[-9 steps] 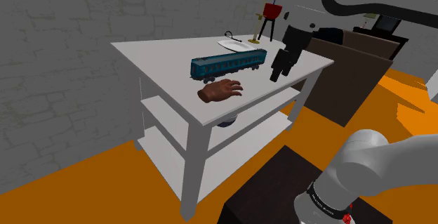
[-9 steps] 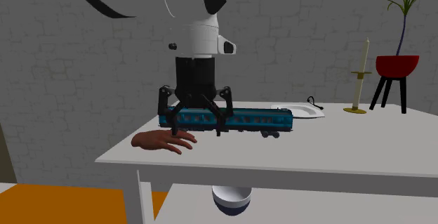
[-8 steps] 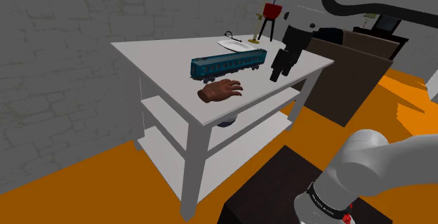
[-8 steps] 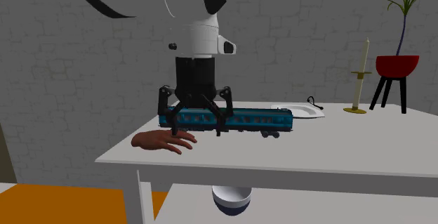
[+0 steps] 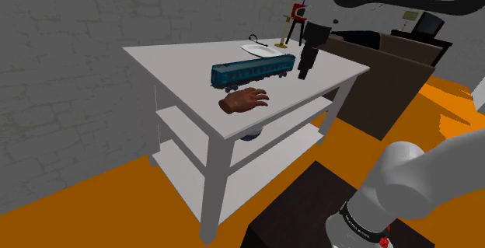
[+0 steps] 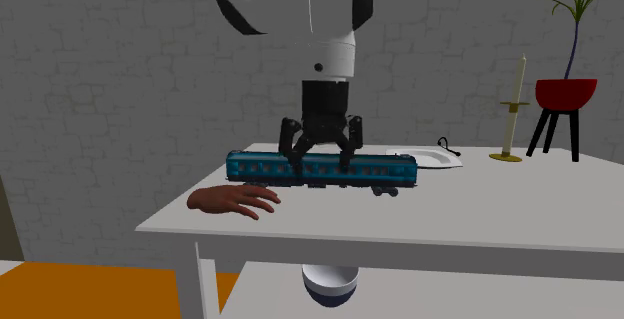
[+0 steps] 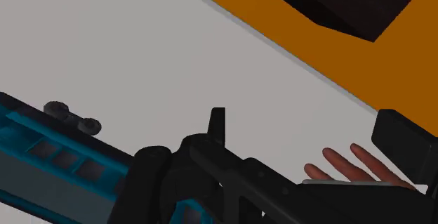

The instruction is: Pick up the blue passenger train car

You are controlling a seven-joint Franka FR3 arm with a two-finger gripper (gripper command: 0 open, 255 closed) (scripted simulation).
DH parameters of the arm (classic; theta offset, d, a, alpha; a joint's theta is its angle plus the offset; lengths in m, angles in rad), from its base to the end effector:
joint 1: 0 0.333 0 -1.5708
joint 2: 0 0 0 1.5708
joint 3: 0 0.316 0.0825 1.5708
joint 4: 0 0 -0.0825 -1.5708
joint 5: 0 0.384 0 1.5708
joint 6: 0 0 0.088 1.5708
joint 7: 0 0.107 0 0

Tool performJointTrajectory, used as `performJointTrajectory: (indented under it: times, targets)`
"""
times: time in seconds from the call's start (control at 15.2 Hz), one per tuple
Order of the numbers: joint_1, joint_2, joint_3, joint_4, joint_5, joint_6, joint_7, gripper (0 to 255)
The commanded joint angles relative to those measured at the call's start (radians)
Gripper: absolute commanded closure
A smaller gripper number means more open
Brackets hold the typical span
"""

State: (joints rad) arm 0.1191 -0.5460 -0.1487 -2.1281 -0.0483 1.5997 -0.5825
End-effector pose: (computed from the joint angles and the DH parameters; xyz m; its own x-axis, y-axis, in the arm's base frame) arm 0.3824 -0.0300 0.6156 0.8391 0.5433 0.0264 0.5438 -0.8390 -0.0170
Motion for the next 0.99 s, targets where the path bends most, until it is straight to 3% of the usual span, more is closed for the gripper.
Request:
performJointTrajectory:
  times: [0.0,0.4,0.73,0.92]
  targets:
    - [0.033,0.078,-0.051,0.073,-0.015,-0.003,-0.177,0]
    - [0.112,0.34,-0.149,0.328,0.0,-0.021,-0.651,0]
    - [0.141,0.563,-0.172,0.573,0.046,-0.068,-1.019,0]
    - [0.14,0.578,-0.167,0.563,0.048,-0.045,-1.052,0]
